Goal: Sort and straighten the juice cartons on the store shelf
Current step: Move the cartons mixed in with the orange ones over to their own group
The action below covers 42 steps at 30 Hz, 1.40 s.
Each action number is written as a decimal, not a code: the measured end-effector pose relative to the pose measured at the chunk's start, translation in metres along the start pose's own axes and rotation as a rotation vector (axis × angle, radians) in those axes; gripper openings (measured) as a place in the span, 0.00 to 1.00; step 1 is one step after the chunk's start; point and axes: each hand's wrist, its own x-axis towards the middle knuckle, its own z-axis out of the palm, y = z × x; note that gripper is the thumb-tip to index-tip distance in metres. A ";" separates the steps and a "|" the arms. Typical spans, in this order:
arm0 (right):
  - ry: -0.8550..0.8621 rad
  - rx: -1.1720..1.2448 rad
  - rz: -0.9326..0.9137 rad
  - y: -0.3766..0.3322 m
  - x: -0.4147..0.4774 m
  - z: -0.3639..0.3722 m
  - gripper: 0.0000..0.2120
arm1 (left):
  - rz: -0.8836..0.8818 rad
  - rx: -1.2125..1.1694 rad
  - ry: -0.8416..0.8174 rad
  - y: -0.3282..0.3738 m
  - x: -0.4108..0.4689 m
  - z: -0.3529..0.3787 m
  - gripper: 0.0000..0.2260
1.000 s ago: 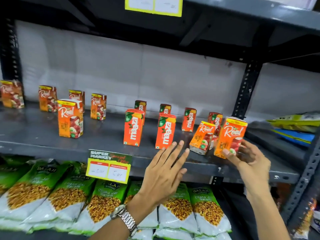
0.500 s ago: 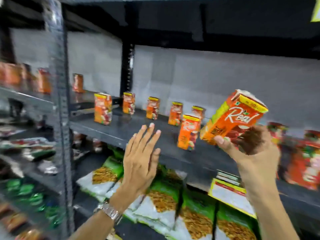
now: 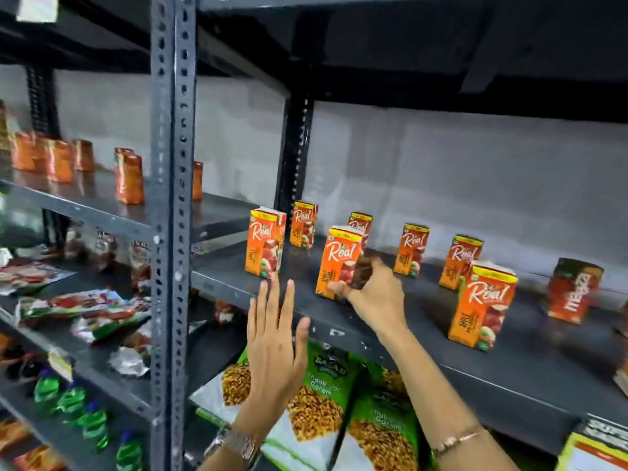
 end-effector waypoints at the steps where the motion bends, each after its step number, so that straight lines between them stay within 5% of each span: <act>1: -0.010 -0.013 0.002 -0.001 0.001 0.001 0.27 | -0.003 0.001 0.011 0.000 0.001 0.000 0.25; 9: -0.055 0.090 0.048 0.002 -0.006 -0.002 0.31 | 0.021 0.002 0.020 -0.002 0.003 0.001 0.25; 19: 0.253 0.410 -0.307 0.026 -0.081 -0.130 0.17 | 0.252 -0.312 0.154 0.105 0.002 -0.004 0.19; 24: 0.569 0.318 -0.331 0.069 -0.105 -0.234 0.13 | 0.408 -0.520 0.126 0.202 -0.023 0.022 0.17; 34: 0.920 -0.018 0.078 0.201 -0.122 -0.377 0.13 | 0.690 -0.616 -0.119 0.351 -0.091 0.079 0.16; 42: 0.613 -0.085 0.459 0.240 -0.131 -0.422 0.26 | 0.816 -0.374 -0.137 0.387 -0.113 0.106 0.14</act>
